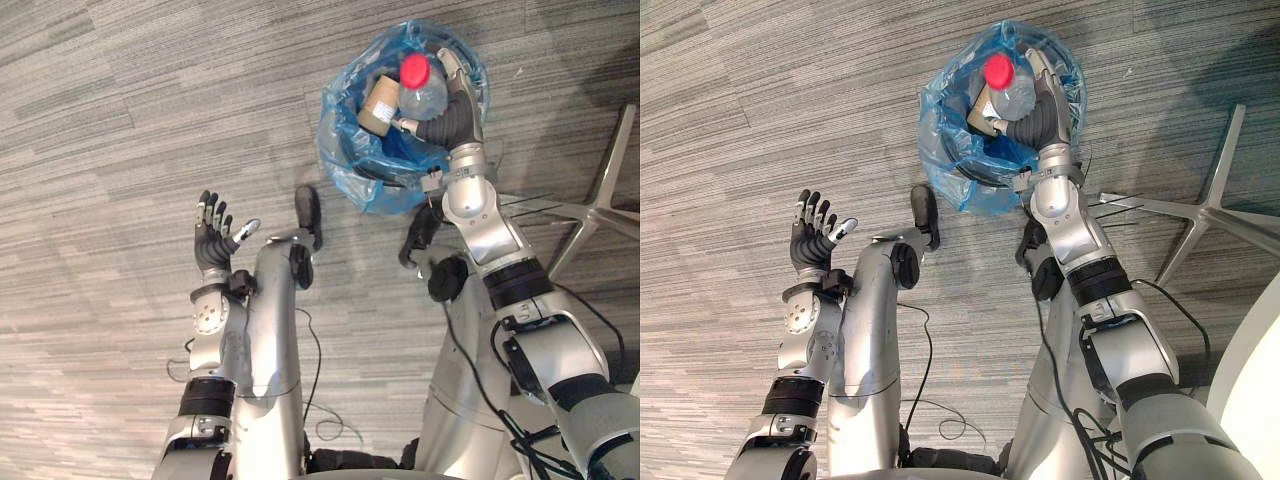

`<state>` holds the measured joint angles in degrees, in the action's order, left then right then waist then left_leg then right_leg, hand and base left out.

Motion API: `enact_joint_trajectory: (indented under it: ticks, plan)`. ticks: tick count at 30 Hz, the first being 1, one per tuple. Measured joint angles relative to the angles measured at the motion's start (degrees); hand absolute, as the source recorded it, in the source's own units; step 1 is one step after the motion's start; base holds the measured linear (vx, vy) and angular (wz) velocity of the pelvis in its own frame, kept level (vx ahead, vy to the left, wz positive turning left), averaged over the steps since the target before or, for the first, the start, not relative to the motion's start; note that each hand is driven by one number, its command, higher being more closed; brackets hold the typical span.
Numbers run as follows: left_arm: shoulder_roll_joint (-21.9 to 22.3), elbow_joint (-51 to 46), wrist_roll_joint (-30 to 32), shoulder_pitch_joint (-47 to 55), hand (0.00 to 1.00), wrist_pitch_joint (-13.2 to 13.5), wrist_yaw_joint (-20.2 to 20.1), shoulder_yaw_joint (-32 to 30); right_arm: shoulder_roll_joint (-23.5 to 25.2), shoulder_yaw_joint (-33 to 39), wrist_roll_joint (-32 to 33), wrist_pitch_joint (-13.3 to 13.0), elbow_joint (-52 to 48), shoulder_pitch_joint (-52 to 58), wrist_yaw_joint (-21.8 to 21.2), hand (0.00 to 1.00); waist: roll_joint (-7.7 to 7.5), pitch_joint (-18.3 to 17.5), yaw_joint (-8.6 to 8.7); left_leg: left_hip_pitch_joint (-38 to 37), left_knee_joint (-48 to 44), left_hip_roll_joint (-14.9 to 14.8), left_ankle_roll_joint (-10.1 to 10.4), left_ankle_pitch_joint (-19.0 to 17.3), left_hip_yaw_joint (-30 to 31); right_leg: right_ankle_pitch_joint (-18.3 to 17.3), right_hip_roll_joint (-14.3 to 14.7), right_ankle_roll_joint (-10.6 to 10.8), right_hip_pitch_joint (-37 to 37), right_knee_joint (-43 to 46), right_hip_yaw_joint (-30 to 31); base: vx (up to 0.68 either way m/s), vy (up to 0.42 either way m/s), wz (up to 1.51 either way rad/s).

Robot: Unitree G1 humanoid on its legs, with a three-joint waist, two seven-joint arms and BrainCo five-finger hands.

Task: Gather rubbish on tea table into small bin, then transfer packed bag to large trash can.

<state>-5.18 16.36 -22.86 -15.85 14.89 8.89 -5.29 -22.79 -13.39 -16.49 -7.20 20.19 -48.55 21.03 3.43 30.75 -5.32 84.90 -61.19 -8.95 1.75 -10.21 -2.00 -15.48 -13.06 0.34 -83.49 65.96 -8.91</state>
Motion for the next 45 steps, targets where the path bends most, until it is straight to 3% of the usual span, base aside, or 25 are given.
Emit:
enact_joint_trajectory:
  ticks: [3, 7, 14, 19, 23, 24, 32, 45]
  plan:
    - [0.3, 1.8, 1.1, 0.1, 0.0, 0.0, 0.0, 0.1, 0.2, -0.1, -2.4, -1.1, -4.5, 4.2, 0.0, 0.0, -0.29, -0.2, 0.32, -1.7, 0.2, 0.0, 0.0, 0.0, 0.2, -0.3, 0.0, -0.2, 1.8, -0.2, -0.2, -0.01, 0.01, 0.0]
    - [0.3, 4.3, 2.9, 2.6, 0.0, 0.0, 0.0, 0.1, 2.0, -1.3, -8.0, -2.0, -6.2, 10.3, -0.2, 0.0, -1.36, -4.3, 0.4, -2.1, 1.7, -0.1, 0.6, -0.2, 0.2, -0.5, 0.3, -0.2, 2.2, -1.7, -0.5, -0.01, 0.008, 0.0]
    - [0.2, 6.0, 3.4, 3.6, 0.0, 0.0, 0.0, 0.1, 2.6, -6.6, -15.4, -2.8, -4.6, 13.0, -2.9, 0.0, -1.88, -5.1, 0.38, -3.4, 3.4, -0.2, 1.4, 0.4, 0.0, -0.1, 0.6, -0.1, 3.3, -3.2, -0.7, 0.0, 0.005, 0.0]
    - [0.2, 6.2, 3.4, 3.6, 0.0, 0.5, 0.0, 0.2, 4.4, -10.0, -20.1, -2.3, 6.3, 10.4, -4.7, 0.0, -1.88, -5.1, 0.28, -3.1, 4.6, -0.1, 1.4, 0.4, 0.0, -0.1, 0.6, -0.1, 3.1, -4.1, -1.1, 0.0, 0.0, 0.0]
    - [-0.3, 5.8, 3.3, 3.5, 0.0, 0.8, 0.1, 0.5, 5.8, -11.4, -23.0, -0.1, 15.6, 7.4, -4.9, 0.0, -1.87, -5.1, 0.17, -1.7, 4.7, 0.0, 1.1, 0.6, 0.1, -0.2, 0.4, -0.2, 1.7, -4.0, -1.3, 0.0, 0.0, 0.0]
    - [-0.7, 5.7, 3.3, 3.4, 0.0, 0.8, 0.0, 0.8, 6.1, -11.6, -23.7, 0.4, 17.6, 6.4, -4.9, 1.0, -1.87, -5.1, 0.19, -1.3, 4.7, 0.0, 1.1, 0.6, 0.1, -0.2, 0.4, -0.3, 1.3, -3.8, -1.3, 0.0, 0.035, 0.04]
    - [-2.0, 5.5, 3.2, 2.5, 0.0, 1.7, 0.0, 0.7, 6.5, -12.3, -23.0, 3.3, 24.5, -0.4, -7.2, 1.0, -1.87, -5.1, -0.09, 1.2, 2.7, 0.1, 1.2, 0.6, 0.6, -1.7, -0.1, -1.0, -1.6, -0.7, -1.4, -0.01, 0.013, 0.03]
    - [-1.9, 5.6, 3.3, 2.1, 0.0, 0.7, -0.1, 0.7, 6.6, -6.9, -14.0, 1.9, 8.1, 3.1, -6.4, 1.0, -1.9, -5.3, 0.02, 0.9, 2.3, 0.0, 1.4, 0.7, 1.1, -1.7, 0.0, -0.9, -0.8, -0.6, -1.9, 0.0, 0.007, 0.0]
